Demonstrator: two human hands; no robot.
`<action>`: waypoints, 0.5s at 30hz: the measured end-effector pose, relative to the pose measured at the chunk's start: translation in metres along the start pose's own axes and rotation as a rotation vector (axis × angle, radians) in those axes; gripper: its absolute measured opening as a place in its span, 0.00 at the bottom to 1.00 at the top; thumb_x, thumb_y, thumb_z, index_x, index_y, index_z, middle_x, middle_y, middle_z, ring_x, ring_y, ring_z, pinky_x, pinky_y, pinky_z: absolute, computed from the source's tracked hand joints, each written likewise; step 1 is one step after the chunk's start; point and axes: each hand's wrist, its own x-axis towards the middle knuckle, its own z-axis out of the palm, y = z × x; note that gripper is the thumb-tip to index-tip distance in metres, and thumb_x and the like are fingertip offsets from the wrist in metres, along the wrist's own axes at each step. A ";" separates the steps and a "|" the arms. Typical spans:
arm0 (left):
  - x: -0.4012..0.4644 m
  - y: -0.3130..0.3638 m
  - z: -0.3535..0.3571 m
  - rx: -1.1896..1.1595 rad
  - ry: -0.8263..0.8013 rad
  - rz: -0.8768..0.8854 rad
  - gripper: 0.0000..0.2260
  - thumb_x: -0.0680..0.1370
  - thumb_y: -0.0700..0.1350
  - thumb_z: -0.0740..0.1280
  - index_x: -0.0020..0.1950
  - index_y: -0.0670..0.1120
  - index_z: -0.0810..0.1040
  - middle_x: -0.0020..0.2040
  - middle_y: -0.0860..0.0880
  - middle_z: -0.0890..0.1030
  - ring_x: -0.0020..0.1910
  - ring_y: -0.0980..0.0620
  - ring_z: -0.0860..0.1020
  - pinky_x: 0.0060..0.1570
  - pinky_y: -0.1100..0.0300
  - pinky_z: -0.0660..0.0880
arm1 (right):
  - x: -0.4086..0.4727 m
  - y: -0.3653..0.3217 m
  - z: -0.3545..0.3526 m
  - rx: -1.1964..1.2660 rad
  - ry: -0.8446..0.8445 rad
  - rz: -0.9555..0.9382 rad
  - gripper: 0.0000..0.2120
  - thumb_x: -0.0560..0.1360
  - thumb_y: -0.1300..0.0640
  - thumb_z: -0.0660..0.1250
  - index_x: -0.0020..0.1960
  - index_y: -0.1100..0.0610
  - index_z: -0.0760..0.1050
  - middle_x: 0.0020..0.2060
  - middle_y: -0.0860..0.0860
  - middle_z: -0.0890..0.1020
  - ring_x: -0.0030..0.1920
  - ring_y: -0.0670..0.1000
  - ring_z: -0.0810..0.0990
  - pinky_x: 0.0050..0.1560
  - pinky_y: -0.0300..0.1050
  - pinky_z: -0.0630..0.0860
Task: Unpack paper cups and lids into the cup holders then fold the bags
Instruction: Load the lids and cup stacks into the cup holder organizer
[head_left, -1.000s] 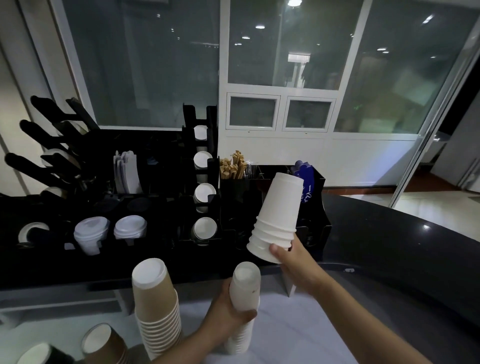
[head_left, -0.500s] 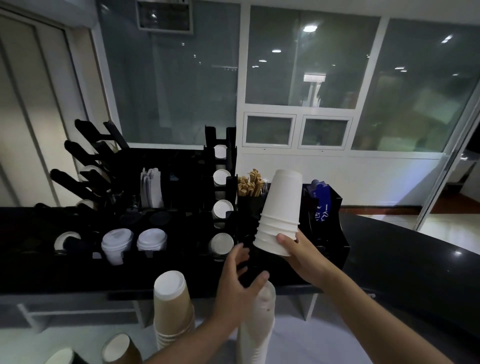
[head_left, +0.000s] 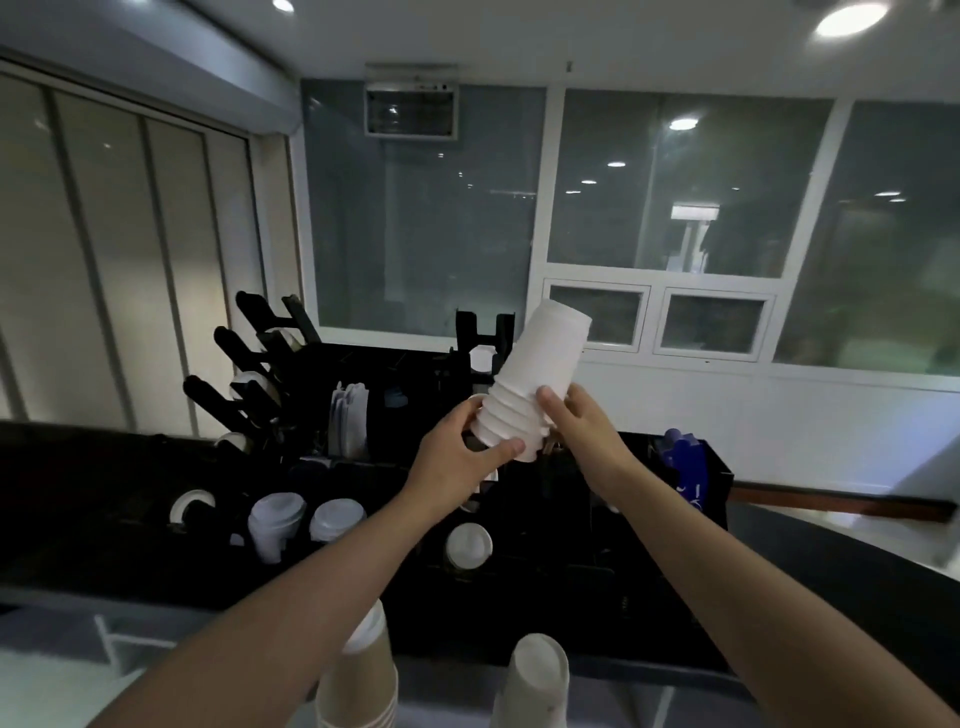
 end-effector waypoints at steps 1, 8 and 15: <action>0.007 -0.001 -0.006 0.030 0.007 0.013 0.29 0.69 0.58 0.78 0.67 0.59 0.75 0.56 0.63 0.81 0.54 0.69 0.77 0.53 0.67 0.74 | 0.011 -0.006 -0.001 -0.013 0.062 -0.027 0.40 0.64 0.27 0.72 0.67 0.49 0.72 0.58 0.47 0.83 0.57 0.47 0.83 0.57 0.48 0.79; 0.079 -0.008 -0.039 0.237 0.041 0.163 0.32 0.71 0.57 0.77 0.73 0.52 0.73 0.63 0.58 0.75 0.61 0.60 0.73 0.58 0.66 0.68 | 0.081 -0.043 0.003 -0.062 0.201 -0.073 0.30 0.68 0.40 0.76 0.65 0.50 0.72 0.56 0.48 0.82 0.56 0.50 0.82 0.52 0.54 0.84; 0.145 -0.039 -0.077 0.350 0.112 0.211 0.08 0.81 0.45 0.68 0.59 0.47 0.82 0.48 0.51 0.86 0.50 0.54 0.83 0.52 0.64 0.76 | 0.137 -0.057 0.015 -0.153 0.425 -0.202 0.35 0.70 0.45 0.78 0.70 0.51 0.64 0.59 0.45 0.78 0.58 0.46 0.78 0.51 0.42 0.76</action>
